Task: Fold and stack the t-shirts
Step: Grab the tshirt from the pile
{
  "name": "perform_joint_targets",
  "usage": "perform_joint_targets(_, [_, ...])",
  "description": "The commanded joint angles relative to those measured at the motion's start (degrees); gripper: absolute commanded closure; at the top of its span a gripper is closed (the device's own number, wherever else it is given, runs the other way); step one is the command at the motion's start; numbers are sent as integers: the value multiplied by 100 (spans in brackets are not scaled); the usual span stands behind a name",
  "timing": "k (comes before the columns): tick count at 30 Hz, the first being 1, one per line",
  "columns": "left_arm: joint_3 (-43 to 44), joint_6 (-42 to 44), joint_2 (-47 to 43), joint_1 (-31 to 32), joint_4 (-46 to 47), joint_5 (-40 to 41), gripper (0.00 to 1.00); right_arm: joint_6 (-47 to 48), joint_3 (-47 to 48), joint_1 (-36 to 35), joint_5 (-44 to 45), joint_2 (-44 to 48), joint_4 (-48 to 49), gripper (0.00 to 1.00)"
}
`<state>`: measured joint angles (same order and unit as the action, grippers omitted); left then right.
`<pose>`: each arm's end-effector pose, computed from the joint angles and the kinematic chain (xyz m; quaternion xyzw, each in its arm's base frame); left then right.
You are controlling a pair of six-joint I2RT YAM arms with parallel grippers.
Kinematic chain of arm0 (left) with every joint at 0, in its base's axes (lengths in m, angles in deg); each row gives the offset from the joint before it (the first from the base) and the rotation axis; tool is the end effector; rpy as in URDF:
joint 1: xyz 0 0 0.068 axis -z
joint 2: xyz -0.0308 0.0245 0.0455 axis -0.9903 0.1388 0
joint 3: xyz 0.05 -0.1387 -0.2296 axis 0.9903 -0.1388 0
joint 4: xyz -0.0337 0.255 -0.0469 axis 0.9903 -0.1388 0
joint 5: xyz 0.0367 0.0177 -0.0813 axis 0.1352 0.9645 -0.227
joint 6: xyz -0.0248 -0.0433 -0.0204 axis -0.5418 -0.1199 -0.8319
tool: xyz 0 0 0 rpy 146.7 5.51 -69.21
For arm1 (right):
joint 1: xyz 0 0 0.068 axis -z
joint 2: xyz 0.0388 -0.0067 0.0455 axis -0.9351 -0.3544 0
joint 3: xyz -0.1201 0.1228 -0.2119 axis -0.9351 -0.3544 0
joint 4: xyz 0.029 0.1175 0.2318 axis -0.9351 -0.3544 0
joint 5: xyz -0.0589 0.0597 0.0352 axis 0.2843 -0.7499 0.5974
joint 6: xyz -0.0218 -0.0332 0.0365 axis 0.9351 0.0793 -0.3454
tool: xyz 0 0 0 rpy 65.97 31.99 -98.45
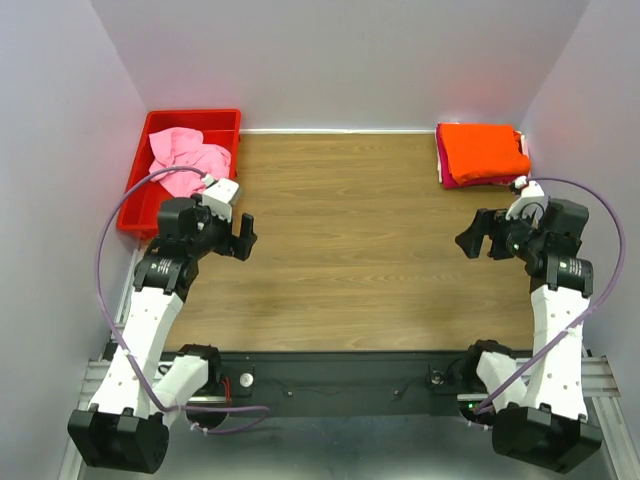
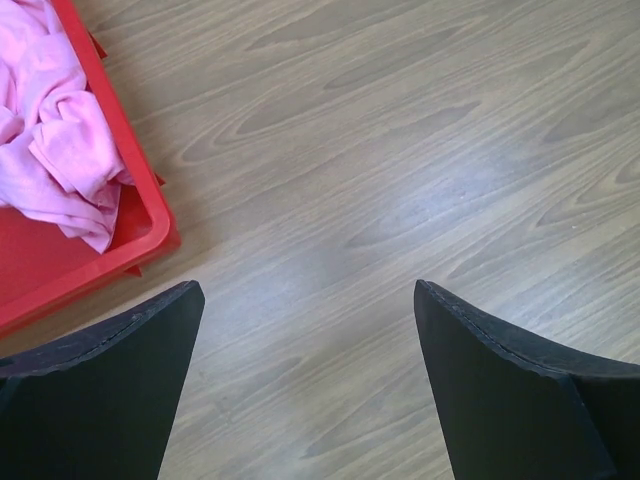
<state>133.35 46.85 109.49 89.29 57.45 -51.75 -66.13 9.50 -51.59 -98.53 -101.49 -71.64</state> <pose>0.1893 -0.0366 0.3305 0.2395 0.7853 -0.1203 0.5580 0.1600 -0.0300 0.3392 -0.0565 0.8636 0.1614 0.4743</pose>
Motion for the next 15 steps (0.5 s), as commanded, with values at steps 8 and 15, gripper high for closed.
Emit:
perform_joint_targets(8, [2768,555,2513,-864,-666,224,1,-4,48,37,-76,-559,226,0])
perform_joint_targets(15, [4521,1029,4547,-1649,-1045,371,1,58,-84,37,-102,-1008,401,0])
